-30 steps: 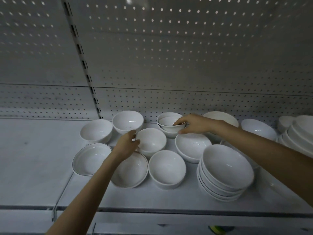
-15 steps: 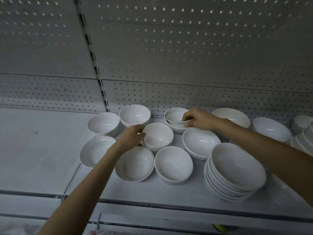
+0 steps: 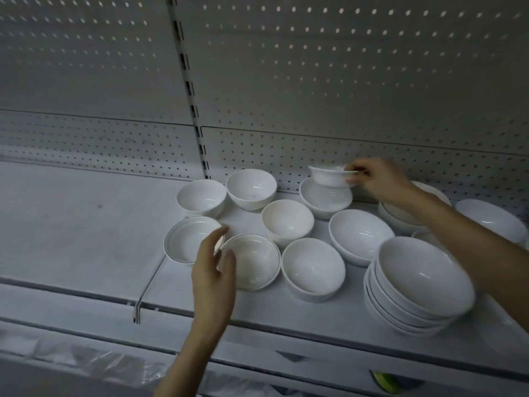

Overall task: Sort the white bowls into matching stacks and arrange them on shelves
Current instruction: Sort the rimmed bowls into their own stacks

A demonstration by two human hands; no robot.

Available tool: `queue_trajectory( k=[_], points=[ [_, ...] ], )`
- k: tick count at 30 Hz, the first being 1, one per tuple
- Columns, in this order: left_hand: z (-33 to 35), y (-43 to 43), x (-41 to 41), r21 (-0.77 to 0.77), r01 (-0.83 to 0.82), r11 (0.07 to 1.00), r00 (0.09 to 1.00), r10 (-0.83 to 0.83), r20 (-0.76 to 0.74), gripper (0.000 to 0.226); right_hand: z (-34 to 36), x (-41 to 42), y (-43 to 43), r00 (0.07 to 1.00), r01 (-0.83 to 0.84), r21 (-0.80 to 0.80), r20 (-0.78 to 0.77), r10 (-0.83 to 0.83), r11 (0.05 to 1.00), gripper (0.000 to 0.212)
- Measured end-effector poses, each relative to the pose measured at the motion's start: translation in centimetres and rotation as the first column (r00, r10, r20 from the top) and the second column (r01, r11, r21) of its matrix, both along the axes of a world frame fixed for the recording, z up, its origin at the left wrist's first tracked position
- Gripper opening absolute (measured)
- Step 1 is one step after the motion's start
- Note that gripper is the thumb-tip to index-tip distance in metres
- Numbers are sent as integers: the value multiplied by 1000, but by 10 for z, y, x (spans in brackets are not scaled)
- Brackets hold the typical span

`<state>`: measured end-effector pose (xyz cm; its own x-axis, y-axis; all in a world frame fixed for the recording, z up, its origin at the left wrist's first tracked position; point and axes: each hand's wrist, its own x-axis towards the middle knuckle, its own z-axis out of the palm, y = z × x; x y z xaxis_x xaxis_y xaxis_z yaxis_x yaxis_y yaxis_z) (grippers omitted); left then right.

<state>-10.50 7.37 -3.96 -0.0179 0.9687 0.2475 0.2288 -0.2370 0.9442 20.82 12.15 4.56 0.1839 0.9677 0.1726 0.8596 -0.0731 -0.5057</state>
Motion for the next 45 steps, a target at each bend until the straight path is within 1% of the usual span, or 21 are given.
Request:
queue_trajectory(
  k=[3, 6, 8, 11, 13, 16, 19, 23, 27, 29, 31, 38, 39, 41, 43, 45],
  points=[
    [-15, -25, 3, -130, -91, 987, 975, 115, 188, 45, 15, -6, -13, 1000, 4, 108, 2, -4, 994, 12],
    [-17, -30, 6, -290, -61, 955, 948, 146, 282, 51, 30, -19, -28, 999, -18, 203, -36, 26, 979, 13],
    [-20, -28, 6, -327, -17, 945, 944, 123, 306, 52, 39, -29, -37, 996, -41, 253, -62, 59, 967, 13],
    [-26, -24, 6, -357, 18, 934, 963, 80, 257, 50, 48, -44, -54, 992, -67, 315, -83, 98, 947, 13],
    [-28, -23, 7, -339, 13, 941, 966, 77, 249, 50, 50, -55, -67, 989, -103, 338, -63, 131, 935, 14],
    [-27, -24, 4, -322, 19, 946, 958, 75, 276, 58, 49, -73, -84, 983, -139, 339, -66, 171, 930, 26],
    [-28, -21, -4, -290, 55, 956, 966, 22, 257, 51, 44, -94, -99, 978, -157, 331, -77, 192, 930, 30],
    [-30, -10, -19, -293, 124, 948, 964, -44, 263, 52, 26, -132, -112, 981, -141, 358, -75, 179, 923, 21],
    [-31, 2, -37, -324, 231, 917, 958, -158, 238, 48, -2, -175, -114, 978, -66, 336, -164, 128, 939, 14],
    [-30, 6, -46, -339, 279, 899, 950, -207, 234, 46, -17, -195, -112, 979, -48, 329, -174, 111, 943, 12],
    [-28, 8, -52, -345, 325, 881, 937, -252, 241, 46, -33, -211, -108, 985, -34, 329, -151, 88, 944, 10],
    [-30, 9, -71, -348, 478, 807, 860, -349, 372, 38, -88, -236, -104, 996, 82, 315, -55, -68, 945, 13],
    [-33, 10, -75, -367, 479, 797, 855, -330, 400, 34, -94, -236, -104, 995, 95, 319, -43, -86, 943, 12],
    [-39, 12, -83, -434, 445, 783, 855, -228, 466, 27, -100, -237, -104, 995, 99, 332, -14, -100, 938, 11],
    [-43, 15, -91, -480, 416, 772, 848, -139, 512, 23, -103, -237, -102, 993, 54, 362, 80, -89, 930, 11],
    [-46, 19, -99, -502, 381, 776, 854, -87, 514, 28, -106, -237, -100, 977, 6, 395, 192, -89, 919, 19]
  ],
)
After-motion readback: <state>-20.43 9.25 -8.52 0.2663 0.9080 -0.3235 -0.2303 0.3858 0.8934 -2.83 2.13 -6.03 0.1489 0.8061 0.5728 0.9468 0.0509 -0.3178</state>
